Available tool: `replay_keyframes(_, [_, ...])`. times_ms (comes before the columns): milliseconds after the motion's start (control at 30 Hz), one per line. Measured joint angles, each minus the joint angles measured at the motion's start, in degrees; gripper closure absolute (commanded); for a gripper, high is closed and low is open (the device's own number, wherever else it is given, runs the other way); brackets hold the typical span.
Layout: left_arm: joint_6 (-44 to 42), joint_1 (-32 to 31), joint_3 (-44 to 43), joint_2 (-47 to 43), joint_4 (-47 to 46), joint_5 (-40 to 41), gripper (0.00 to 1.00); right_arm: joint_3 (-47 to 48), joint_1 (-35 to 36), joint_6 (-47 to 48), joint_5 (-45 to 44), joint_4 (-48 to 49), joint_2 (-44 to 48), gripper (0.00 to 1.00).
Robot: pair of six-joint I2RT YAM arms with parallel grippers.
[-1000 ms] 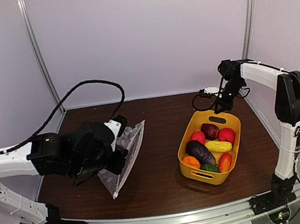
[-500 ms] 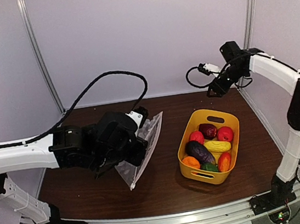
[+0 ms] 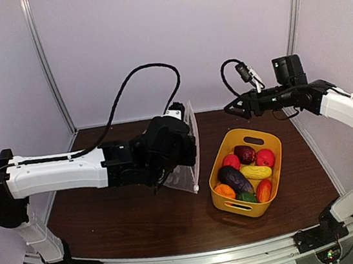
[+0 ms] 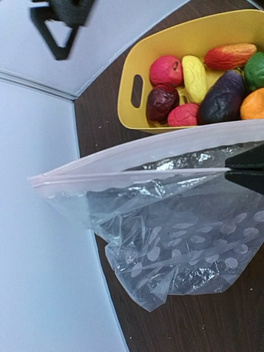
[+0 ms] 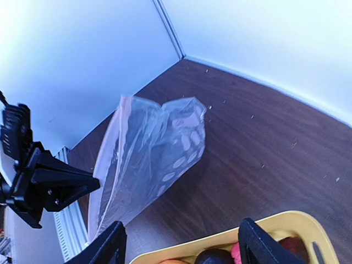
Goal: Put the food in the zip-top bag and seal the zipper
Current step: Open the zipper food storage bag at the center of the board.
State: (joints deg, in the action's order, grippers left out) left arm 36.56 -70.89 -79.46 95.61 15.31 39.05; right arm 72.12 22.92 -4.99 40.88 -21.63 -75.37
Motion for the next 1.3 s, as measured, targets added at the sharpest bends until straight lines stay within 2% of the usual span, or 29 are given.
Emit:
replay_keyframes(67, [0.8, 0.1, -1.5, 1.0, -1.7, 0.9, 1.00, -2.3, 1.3, -2.4, 0.9, 0.4, -1.2, 0.23])
replay_keyframes(333, [3.0, 0.1, -2.4, 1.2, -7.7, 2.1, 1.00, -3.8, 5.6, -7.0, 1.6, 3.2, -0.3, 0.23])
replay_keyframes(567, [3.7, 0.1, -2.6, 1.3, -10.2, 2.0, 1.00, -2.6, 9.0, -8.6, 1.7, 3.7, -3.0, 0.31])
replay_keyframes(867, [3.7, 0.1, -2.6, 1.7, -11.0, 1.1, 1.00, -0.9, 10.8, -8.9, 5.1, 4.7, -4.9, 0.30])
replay_keyframes(1033, [3.7, 0.1, -2.6, 1.8, -11.5, -0.4, 1.00, 0.0, 11.9, -8.8, 4.2, 4.3, -5.2, 0.39])
replay_keyframes(1300, [3.7, 0.1, -2.1, 1.7, -12.5, -1.8, 1.00, 4.9, 12.1, -8.4, -4.8, 1.3, -8.6, 0.76])
